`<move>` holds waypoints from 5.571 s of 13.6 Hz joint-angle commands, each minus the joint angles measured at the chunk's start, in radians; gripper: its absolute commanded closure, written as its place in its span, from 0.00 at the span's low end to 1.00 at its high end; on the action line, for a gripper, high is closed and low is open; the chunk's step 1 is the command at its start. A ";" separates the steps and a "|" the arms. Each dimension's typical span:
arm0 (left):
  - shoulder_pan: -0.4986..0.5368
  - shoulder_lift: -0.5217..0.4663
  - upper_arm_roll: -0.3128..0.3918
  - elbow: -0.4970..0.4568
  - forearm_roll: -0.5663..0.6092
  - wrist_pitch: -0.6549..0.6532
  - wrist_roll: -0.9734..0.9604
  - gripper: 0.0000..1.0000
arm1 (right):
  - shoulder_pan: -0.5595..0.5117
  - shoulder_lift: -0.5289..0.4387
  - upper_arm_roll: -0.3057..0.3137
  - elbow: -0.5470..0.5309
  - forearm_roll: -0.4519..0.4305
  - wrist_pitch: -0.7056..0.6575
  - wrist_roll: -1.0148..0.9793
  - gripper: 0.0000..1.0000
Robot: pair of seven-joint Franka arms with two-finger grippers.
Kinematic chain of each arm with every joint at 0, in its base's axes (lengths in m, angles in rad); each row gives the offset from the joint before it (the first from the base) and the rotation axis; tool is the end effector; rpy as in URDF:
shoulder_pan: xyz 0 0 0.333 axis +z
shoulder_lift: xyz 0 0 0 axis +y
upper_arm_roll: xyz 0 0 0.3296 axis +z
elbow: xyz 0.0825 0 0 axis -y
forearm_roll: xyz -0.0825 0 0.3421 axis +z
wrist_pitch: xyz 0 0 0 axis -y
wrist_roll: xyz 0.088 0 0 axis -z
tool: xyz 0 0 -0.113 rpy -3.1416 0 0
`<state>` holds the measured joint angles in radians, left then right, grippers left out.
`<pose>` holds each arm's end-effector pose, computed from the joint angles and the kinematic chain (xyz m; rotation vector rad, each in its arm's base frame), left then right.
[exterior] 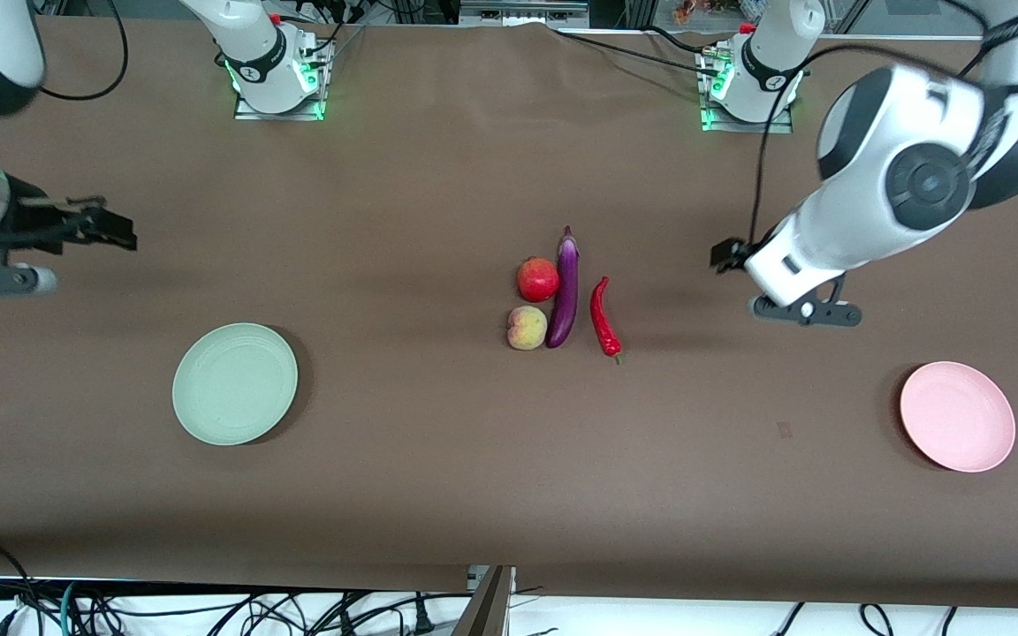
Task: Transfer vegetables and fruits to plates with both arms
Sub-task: 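Reach the left gripper to the chili while the right gripper reaches the tomato, then grasp the chili with the left gripper while the right gripper grasps the tomato, then place the chili on the pink plate while the right gripper lifts the tomato, then carry the tomato to the green plate while the left gripper reaches the eggplant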
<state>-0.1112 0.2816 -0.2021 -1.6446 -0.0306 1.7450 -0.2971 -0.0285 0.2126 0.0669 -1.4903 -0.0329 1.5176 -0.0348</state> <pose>0.5599 -0.1722 0.4612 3.0979 -0.0084 -0.3004 0.5656 0.0140 0.5475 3.1071 0.1155 -0.2881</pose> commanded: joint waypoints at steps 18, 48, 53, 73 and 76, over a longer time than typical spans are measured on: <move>-0.251 0.465 0.009 -0.001 0.124 0.564 -0.461 0.72 | 0.418 0.347 0.008 0.030 0.331 0.412 0.501 0.00; 0.492 0.511 0.046 0.177 0.422 0.633 0.811 0.65 | 0.822 0.627 -0.001 0.025 0.151 0.903 0.997 0.60; 0.513 0.524 0.058 0.177 0.422 0.633 0.811 0.58 | 0.706 0.498 -0.010 0.038 0.156 0.740 0.885 0.77; 0.374 0.386 -0.453 0.103 0.213 0.159 0.080 0.00 | 0.214 0.580 -0.297 0.018 0.176 0.636 -0.301 0.08; 0.242 0.381 -0.454 0.022 0.308 0.250 -0.158 0.00 | 0.206 0.558 -0.294 0.033 0.182 0.622 -0.304 0.00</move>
<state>0.1929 0.6904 -0.6673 -1.5481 0.2165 1.9295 -0.3268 0.1857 0.7954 -0.2358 -1.4672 0.1338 2.1520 -0.3137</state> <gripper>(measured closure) 0.000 0.031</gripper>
